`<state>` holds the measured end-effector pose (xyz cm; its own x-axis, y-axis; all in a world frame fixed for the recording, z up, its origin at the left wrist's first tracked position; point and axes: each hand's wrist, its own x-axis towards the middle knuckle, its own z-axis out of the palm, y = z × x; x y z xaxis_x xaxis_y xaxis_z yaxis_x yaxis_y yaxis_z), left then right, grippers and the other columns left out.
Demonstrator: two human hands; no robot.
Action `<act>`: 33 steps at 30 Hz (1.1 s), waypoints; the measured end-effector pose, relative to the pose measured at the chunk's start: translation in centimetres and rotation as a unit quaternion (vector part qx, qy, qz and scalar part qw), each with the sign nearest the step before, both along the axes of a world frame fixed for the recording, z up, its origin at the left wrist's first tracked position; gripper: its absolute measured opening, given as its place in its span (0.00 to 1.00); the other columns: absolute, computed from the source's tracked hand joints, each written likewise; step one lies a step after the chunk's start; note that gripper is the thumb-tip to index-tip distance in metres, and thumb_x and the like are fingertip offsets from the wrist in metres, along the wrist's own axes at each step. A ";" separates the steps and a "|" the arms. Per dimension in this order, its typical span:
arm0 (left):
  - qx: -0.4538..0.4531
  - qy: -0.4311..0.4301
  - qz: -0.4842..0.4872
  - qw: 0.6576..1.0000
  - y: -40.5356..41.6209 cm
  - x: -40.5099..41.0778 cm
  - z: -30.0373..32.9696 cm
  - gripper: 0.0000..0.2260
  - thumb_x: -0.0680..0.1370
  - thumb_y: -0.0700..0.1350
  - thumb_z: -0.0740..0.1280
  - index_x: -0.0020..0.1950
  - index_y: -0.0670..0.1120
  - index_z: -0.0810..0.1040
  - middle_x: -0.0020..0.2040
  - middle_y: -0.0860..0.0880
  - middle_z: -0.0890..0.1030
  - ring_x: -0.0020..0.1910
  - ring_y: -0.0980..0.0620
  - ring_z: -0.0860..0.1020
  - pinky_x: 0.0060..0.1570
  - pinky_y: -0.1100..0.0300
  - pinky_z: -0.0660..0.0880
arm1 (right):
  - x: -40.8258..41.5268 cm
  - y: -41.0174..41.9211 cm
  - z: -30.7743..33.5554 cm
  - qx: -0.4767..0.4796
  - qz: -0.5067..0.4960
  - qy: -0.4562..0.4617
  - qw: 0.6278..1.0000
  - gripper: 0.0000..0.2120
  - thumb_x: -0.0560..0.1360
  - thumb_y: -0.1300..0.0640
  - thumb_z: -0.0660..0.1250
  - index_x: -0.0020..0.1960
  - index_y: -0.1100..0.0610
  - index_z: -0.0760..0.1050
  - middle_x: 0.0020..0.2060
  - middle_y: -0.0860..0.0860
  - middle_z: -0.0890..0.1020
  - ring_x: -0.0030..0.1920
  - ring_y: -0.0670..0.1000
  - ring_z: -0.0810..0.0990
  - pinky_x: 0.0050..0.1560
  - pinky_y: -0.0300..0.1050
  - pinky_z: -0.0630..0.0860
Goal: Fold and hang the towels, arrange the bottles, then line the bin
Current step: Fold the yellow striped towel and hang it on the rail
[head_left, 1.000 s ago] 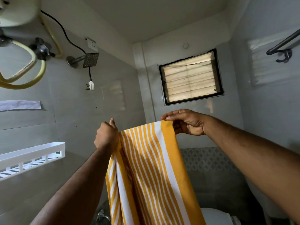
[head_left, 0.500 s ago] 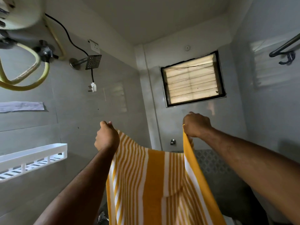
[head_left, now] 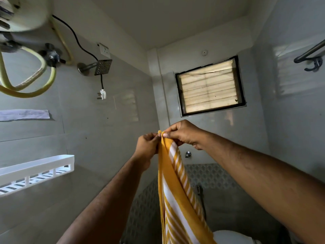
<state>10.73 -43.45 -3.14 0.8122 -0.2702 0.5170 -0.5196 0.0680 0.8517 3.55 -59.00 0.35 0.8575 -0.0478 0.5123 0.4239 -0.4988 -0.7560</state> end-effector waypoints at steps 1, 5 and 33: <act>0.004 -0.001 -0.009 1.000 -0.1 -0.4 0.0 0.11 0.85 0.42 0.65 0.46 0.41 0.84 0.37 0.45 0.85 0.35 0.50 0.83 0.40 0.55 0.83 | 0.0 0.2 0.0 0.002 -0.004 -0.006 1.000 0.07 0.77 0.57 0.74 0.53 0.56 0.86 0.45 0.53 0.89 0.44 0.49 0.87 0.41 0.42 0.83; 0.014 -0.004 -0.008 1.000 -0.3 -1.1 0.1 0.12 0.85 0.41 0.64 0.47 0.41 0.85 0.39 0.44 0.86 0.36 0.49 0.84 0.40 0.55 0.84 | 0.2 0.4 0.0 0.011 -0.053 -0.047 0.997 0.03 0.75 0.57 0.76 0.49 0.54 0.86 0.41 0.50 0.88 0.42 0.47 0.87 0.37 0.39 0.79; -0.096 -0.018 0.189 0.977 0.0 0.5 2.5 0.08 0.77 0.45 0.70 0.38 0.46 0.81 0.34 0.51 0.80 0.35 0.53 0.76 0.38 0.59 0.74 | -1.2 -3.9 -3.8 -0.109 -0.001 0.168 0.980 0.25 0.71 0.31 0.71 0.56 0.51 0.83 0.54 0.48 0.86 0.57 0.50 0.85 0.61 0.50 0.80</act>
<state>11.18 -43.50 -0.60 0.8150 0.1509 0.5595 -0.5686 0.0223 0.8223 2.34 -62.87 -3.45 0.9795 0.0285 0.1995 0.1676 -0.6642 -0.7285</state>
